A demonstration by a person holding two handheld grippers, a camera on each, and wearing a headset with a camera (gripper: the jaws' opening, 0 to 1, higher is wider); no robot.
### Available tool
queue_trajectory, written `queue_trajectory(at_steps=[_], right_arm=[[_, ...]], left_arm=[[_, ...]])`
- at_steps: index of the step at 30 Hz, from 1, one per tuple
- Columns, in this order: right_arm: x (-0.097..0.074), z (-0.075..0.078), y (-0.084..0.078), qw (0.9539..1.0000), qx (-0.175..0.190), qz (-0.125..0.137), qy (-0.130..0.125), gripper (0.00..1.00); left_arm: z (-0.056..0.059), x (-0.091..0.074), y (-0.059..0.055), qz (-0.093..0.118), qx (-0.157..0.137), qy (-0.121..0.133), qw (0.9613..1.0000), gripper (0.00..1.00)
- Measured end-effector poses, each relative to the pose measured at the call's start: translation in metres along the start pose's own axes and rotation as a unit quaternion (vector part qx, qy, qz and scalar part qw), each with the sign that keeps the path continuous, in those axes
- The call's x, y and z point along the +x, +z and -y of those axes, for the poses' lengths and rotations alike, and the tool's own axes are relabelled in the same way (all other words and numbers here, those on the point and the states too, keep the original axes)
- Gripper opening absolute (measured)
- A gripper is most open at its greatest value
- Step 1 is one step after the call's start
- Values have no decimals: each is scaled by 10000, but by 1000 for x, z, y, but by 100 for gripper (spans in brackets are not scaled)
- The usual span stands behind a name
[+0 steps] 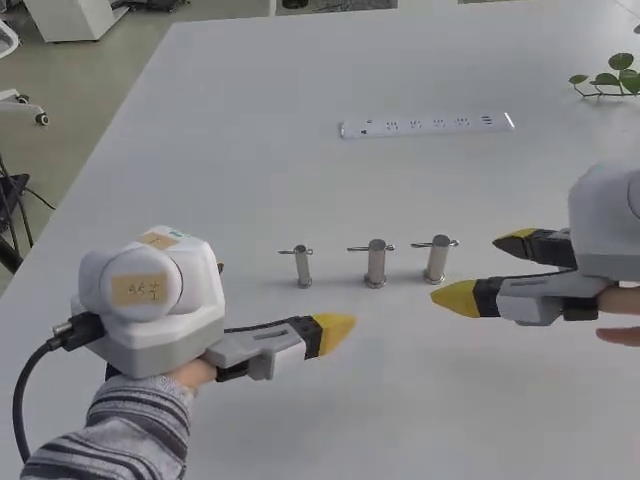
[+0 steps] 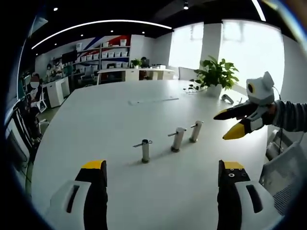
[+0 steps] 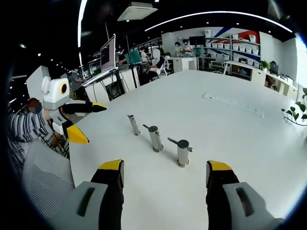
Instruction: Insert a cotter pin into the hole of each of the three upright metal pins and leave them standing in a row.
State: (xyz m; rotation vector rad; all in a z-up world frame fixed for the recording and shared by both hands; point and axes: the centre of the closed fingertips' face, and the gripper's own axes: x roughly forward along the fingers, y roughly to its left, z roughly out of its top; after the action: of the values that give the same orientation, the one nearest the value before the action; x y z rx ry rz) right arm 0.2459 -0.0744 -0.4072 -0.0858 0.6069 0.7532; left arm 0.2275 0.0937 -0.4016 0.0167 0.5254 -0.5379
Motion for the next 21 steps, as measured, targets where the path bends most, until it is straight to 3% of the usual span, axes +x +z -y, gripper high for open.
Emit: queue_trajectory(at_steps=[5,10,21], right_arm=[[-4,-5,4,9992,318,213,-130,66],[-5,-7,0,9990,248,206,-303,66],[-6,-10,5,9979,429,315,-382,66]], left_arm=[[0,-4,-2,12,-69,34,10000,95],[0,-8,-1,87,-164,71,9998,93],[1,-9,-3,35,-146,74,9999,91]])
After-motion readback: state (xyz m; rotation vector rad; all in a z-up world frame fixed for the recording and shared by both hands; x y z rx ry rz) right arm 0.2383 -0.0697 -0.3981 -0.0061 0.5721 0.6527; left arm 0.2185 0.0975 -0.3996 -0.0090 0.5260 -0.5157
